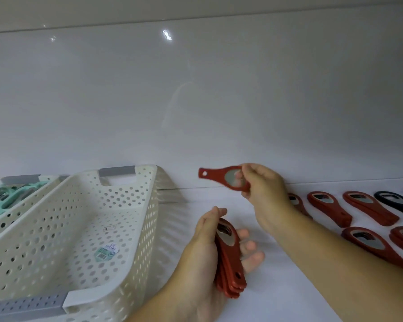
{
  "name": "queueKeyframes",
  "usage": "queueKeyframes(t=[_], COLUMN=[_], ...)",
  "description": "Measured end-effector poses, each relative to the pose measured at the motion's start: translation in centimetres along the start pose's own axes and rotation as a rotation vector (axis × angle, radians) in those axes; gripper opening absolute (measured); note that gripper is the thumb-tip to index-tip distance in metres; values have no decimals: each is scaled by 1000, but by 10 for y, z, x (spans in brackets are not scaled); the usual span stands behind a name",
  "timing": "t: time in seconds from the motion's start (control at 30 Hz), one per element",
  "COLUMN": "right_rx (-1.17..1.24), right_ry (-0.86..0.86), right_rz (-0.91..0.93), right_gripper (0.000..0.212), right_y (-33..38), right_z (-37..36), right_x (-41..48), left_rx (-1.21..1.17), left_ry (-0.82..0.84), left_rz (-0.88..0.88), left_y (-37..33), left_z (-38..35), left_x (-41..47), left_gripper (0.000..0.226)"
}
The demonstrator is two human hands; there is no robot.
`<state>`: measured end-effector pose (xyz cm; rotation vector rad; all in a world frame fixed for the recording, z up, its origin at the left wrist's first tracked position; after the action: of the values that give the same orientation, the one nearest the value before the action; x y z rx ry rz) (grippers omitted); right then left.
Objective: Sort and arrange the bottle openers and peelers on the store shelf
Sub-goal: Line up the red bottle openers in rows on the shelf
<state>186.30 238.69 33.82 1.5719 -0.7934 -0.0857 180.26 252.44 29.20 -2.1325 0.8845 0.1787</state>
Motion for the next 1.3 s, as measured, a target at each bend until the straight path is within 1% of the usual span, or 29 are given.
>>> queueKeyframes(t=[0.03,0.07,0.1,0.13,0.2,0.23,0.3,0.37,0.43,0.47,0.53,0.6,0.63,0.7,0.77,0.8,0.87,0.93,1.0,1.1,1.23,1.3], right_rx=[153,233,229,154,-88,-193,-286,-328,-381,-381,-389,-496,-542,-574,-554,-537,-489,-461,-476,-426,-380,-336], right_ry=[2,62,150,261,478,543,586,624,632,594,457,319,287,343,439,460,492,553,619,682,650,657], right_rz=[-85,-141,-174,-178,-129,-97,-39,20,50,58,112,163,149,53,-15,-29,-62,-89,-103,-125,-46,-21], right_gripper=[22,20,19,18,14,12,11,13,12,10,5,5,6,9,11,11,11,19,22,24,27,20], right_y=[3,7,11,15,26,29,39,48,54,57,70,84,87,81,71,67,60,54,49,44,44,46], right_z=[-3,-8,-14,-20,-31,-34,-39,-47,-52,-50,-32,-4,8,23,29,31,36,36,33,29,28,26], right_x=[1,-1,-3,-5,-13,-15,-19,-29,-40,-43,-43,-47,-55,-80,-108,-118,-130,-137,-142,-148,-146,-146], left_rx=[-15,-37,-68,-102,-164,-171,-89,25,66,64,38,22,36,162,372,458,591,711,769,813,887,912], left_ry=[-3,-1,4,14,55,77,134,190,234,253,272,245,214,169,155,157,199,265,294,331,367,396], left_rz=[21,42,61,82,97,96,112,123,116,115,95,31,-18,-139,-256,-302,-369,-425,-469,-524,-575,-581], left_y=[2,3,3,4,2,0,1,3,2,2,0,-6,-9,-15,-16,-13,-7,1,4,6,11,14], left_z=[0,0,0,1,0,-1,-7,-14,-18,-19,-19,-16,-13,-12,-18,-23,-32,-43,-49,-55,-59,-61], left_x=[2,2,2,2,1,1,-2,-8,-12,-13,-13,-10,-9,-10,-15,-19,-28,-38,-44,-52,-58,-60], left_gripper=[33,39,44,49,54,55,59,54,46,40,30,31,31,28,27,27,27,28,28,25,29,32])
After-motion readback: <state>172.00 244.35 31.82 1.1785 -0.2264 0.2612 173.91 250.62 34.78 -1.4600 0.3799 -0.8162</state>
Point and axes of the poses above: each hand's wrist, its own x-axis towards the middle knuckle, its own z-axis out of the back of the hand, y = z × x, the point moved 9 cm from there along x, towards the middle knuckle, and after that the axes turned 12 degrees about z, right-handed, at the moved point
